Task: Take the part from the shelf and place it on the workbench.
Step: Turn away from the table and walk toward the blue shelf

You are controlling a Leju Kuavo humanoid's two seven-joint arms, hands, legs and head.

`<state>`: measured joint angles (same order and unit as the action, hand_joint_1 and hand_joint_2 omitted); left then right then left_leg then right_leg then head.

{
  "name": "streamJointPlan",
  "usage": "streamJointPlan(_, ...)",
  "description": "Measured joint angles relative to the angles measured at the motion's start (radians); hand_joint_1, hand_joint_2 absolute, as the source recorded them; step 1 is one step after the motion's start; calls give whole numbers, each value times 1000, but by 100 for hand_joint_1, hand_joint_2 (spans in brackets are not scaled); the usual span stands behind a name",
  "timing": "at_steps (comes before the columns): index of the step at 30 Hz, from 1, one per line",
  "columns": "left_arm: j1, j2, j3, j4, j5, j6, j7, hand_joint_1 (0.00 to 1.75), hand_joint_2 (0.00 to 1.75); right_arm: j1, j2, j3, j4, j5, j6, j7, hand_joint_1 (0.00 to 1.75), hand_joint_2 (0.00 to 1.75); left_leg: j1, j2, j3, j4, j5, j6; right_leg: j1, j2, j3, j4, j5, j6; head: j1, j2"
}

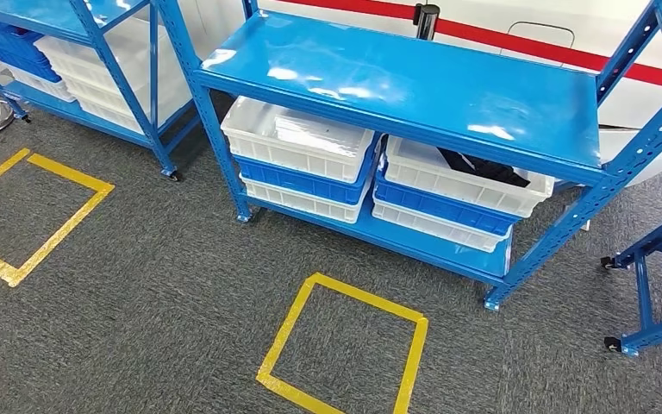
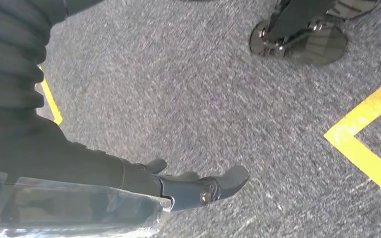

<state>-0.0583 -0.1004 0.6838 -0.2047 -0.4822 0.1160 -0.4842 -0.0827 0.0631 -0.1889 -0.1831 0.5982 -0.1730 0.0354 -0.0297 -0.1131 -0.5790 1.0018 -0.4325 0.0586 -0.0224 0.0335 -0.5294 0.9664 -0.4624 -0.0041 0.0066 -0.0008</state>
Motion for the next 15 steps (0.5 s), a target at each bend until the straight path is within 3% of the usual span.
streamJointPlan(2,0,2,2,0,0,0,0,0,0,1,4,0,0,0,1,0,0,87,7,48,-31,72,-43,-16,-8,-19,10,-5,-1,-12,-8,0)
streamJointPlan(4,-2,0,2,0,0,-2,-3,0,0,3,5,0,0,1,2,0,0,0,24,95,-102,207,-106,-38,-6,-37,15,-5,-6,-19,-16,0)
streamJointPlan(5,-2,0,3,0,0,-3,-6,0,0,5,5,0,0,1,2,-1,0,0,35,105,-133,261,-123,-47,-6,-44,17,-5,-9,-18,-16,0)
streamJointPlan(6,-1,0,3,0,0,-4,-10,0,0,6,5,0,0,2,2,-3,0,0,45,110,-148,281,-121,-55,-7,-49,18,-5,-11,-15,-16,0)
streamJointPlan(7,1,0,3,0,0,-5,-14,0,0,7,5,0,0,3,2,-5,0,0,53,113,-141,260,-99,-61,-9,-53,21,-4,-14,-11,-16,0)
streamJointPlan(10,1,2,4,0,-3,-3,-22,0,0,6,5,0,0,8,0,-9,0,0,63,126,-36,60,-2,-71,-13,-59,35,-5,-26,8,-17,0)
streamJointPlan(12,0,2,4,0,-7,-1,-25,0,0,4,5,0,0,13,-2,-9,0,0,55,128,-4,-1,6,-63,-10,-62,41,-7,-31,24,-17,0)
streamJointPlan(15,1,2,6,0,-9,2,-26,0,0,7,5,0,0,19,-3,-8,0,0,43,116,7,-14,-4,-25,-10,-62,46,18,-20,53,-17,0)
